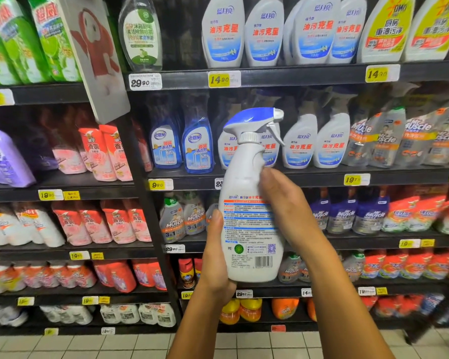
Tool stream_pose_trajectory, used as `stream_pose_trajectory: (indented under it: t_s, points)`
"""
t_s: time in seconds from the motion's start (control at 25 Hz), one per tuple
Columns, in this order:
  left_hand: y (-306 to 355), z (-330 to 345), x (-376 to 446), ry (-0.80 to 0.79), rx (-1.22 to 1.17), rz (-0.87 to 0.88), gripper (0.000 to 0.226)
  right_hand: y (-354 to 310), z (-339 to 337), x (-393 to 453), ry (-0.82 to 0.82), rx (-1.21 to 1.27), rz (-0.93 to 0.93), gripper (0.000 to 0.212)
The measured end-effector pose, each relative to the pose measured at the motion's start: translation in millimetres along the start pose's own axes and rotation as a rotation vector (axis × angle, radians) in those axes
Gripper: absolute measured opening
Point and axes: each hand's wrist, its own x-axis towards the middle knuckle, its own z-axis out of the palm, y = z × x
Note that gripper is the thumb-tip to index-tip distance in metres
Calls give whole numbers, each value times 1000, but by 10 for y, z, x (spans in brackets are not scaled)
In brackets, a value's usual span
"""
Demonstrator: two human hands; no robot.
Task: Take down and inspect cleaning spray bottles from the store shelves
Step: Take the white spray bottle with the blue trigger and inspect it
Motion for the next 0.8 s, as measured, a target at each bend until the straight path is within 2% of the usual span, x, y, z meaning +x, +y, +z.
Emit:
stream_pose_trajectory:
  t_s: [0.12,0.24,0.4,0.52,0.64,0.8]
  points:
    - [-31,8,15,58,85,1,51,85,68,-55,36,-105,10,44]
    - [-18,-19,-7,36,88,-8,56,140,19,-90,-26,-21,-9,31]
    - [17,-24,-19,4,-2,-35,54,152,-42,-121,-35,49,24,34]
    - [-16,-3,-19,62,70,-37,51,152,18,-150,46,-78,10,35]
    - [-24,31,-26,100,173,-43,64,169,90,-148,148,-193,48,49]
    - [47,32,-20,25,132,-50,58,209,-5,-129,60,61,6,40]
